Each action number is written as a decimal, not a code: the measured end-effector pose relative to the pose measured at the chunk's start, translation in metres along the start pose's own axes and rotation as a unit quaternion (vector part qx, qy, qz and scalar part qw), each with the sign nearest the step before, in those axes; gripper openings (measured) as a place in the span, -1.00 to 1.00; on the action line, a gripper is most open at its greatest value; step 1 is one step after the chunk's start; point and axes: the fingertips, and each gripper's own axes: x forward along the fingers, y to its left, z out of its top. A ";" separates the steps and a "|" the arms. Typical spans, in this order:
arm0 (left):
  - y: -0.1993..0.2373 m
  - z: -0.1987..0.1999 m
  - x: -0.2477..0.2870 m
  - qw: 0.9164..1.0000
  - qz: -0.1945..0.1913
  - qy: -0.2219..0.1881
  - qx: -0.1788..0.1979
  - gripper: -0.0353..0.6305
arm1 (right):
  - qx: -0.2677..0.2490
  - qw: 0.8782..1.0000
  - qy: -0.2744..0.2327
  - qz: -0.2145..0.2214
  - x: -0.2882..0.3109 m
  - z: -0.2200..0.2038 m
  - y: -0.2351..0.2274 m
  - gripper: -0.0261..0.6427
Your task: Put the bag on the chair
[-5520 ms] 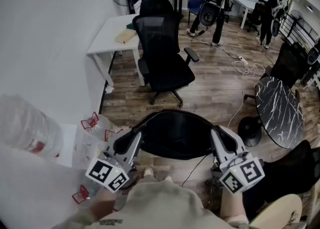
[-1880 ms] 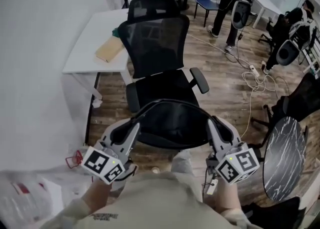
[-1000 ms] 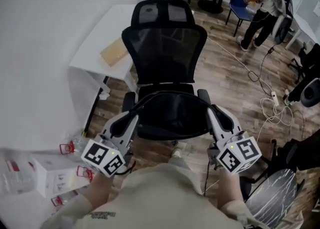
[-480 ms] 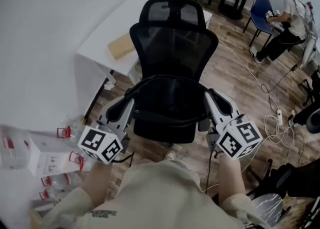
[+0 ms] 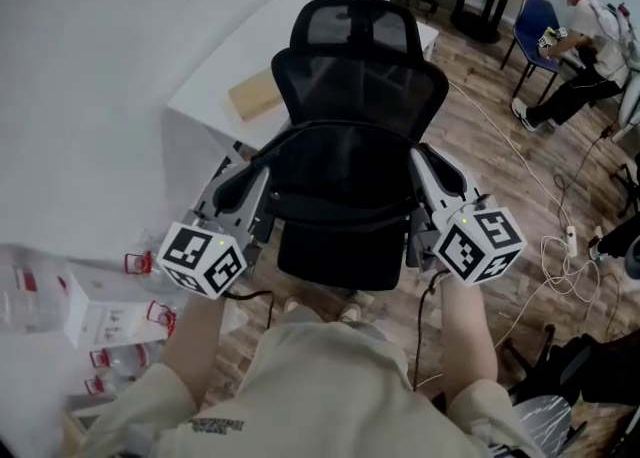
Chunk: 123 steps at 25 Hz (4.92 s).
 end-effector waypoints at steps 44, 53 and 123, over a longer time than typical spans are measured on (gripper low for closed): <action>0.111 -0.264 0.130 0.966 -0.100 0.232 -0.047 -0.71 | 0.051 0.971 0.179 -0.152 0.094 -0.233 -0.099 -0.70; 0.119 -0.347 0.122 0.945 -0.090 0.301 -0.090 -0.71 | 0.077 0.956 0.243 -0.146 0.085 -0.320 -0.106 -0.69; 0.077 -0.161 0.038 0.976 -0.113 0.183 0.033 -0.66 | 0.038 0.994 0.098 -0.038 0.050 -0.092 0.068 -0.67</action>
